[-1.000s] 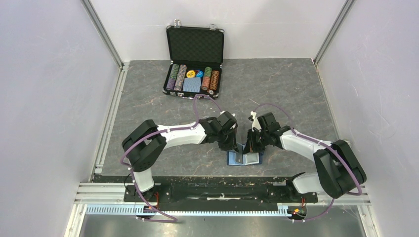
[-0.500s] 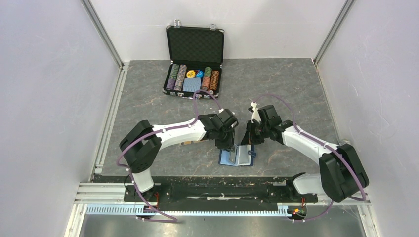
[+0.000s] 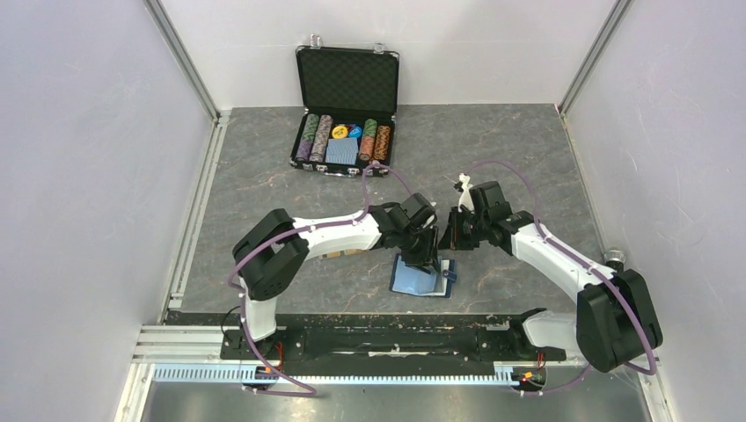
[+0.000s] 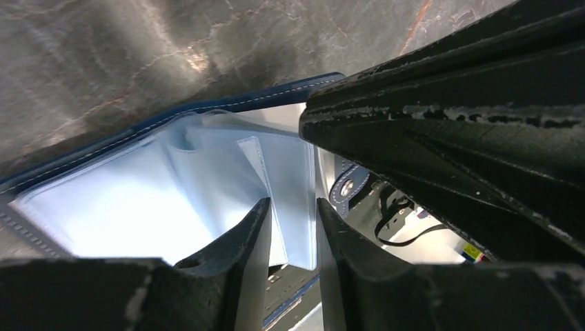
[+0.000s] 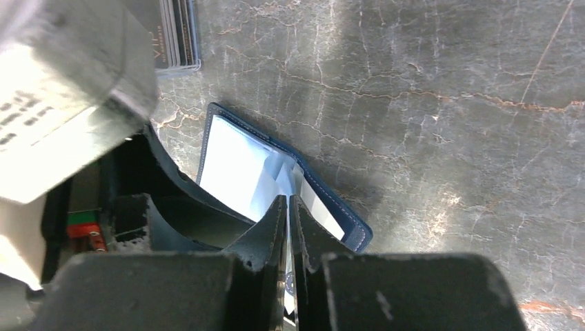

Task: Put the credit cards into the card holder
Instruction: Turn over the card holder at the center of the board, then pick up the credit card from the storage box.

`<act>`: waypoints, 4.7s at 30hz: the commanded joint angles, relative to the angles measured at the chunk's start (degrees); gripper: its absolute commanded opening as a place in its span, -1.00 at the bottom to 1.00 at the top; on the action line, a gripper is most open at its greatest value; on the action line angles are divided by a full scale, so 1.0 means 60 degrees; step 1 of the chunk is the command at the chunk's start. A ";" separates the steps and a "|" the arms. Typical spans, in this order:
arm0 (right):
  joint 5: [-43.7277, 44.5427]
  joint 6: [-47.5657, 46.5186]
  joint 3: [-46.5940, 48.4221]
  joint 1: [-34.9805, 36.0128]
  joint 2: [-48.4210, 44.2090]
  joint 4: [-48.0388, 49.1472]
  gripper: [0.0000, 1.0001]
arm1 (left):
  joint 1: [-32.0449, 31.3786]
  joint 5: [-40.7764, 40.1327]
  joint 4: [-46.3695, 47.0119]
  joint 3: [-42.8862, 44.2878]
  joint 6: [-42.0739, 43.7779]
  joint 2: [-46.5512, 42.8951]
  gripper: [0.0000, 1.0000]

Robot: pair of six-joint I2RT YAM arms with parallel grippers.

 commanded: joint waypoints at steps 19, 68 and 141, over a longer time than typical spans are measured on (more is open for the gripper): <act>0.0215 -0.0537 0.0603 -0.0239 0.0041 -0.0457 -0.83 | 0.0060 0.1172 0.2404 -0.0095 -0.0340 -0.0229 -0.07; -0.1114 -0.0620 0.4078 0.0784 0.4039 -0.0184 -0.03 | 0.4596 -0.0630 -0.1101 -0.1484 0.1627 -0.0807 -0.21; -0.0922 -0.0539 0.3027 0.0787 0.3690 0.0267 -0.02 | 0.3297 -0.1896 -0.3225 0.0846 0.2913 0.0284 -0.96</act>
